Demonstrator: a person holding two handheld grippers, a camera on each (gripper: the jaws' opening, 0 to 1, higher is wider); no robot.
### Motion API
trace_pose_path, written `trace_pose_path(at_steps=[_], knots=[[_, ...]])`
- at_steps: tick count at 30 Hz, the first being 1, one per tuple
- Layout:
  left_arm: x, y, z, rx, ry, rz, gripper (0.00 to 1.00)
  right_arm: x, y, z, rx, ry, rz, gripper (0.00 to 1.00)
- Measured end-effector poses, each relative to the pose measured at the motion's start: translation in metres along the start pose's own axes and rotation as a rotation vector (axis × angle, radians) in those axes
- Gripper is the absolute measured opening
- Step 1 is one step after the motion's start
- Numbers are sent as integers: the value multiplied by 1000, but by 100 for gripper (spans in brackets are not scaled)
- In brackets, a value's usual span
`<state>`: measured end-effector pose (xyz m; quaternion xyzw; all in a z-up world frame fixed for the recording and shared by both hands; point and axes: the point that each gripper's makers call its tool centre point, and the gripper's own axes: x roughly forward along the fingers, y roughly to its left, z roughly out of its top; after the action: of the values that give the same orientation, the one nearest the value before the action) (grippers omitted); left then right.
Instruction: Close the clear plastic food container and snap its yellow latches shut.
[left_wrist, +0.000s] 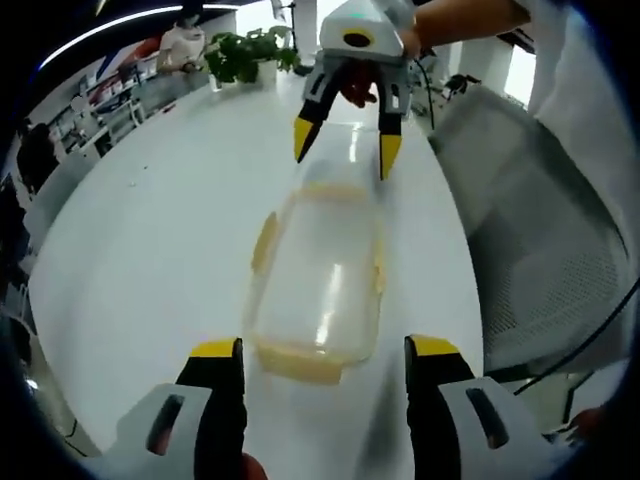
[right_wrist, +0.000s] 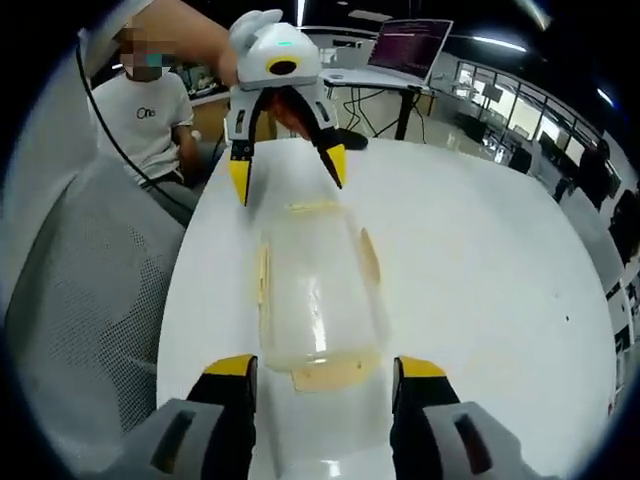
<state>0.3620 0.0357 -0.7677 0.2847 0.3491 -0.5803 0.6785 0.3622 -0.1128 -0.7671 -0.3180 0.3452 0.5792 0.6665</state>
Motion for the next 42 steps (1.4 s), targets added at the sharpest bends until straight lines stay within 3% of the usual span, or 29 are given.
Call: trace_pose_path(at_steps=[12,17,26,31,33,42], knots=[[11,7,-19,122,87,-10,53,12,2,-10,-27,54,36,49],[14,7,-26,137,115,-30,50,13,0,-11,-40,64,41,48],[18,12,-24,143,125,-23,48,20,-1,-20,-61,119,63,45],[21,12,-23,151,131,-37,45,25,-3,-29,-115,177,53,43],[22,11,-26,183,147,-47,43,28,-1,-29,-116,178,59,42],[20,7,-26,132,122,-58,39,30,2,-25,-117,161,90,38]])
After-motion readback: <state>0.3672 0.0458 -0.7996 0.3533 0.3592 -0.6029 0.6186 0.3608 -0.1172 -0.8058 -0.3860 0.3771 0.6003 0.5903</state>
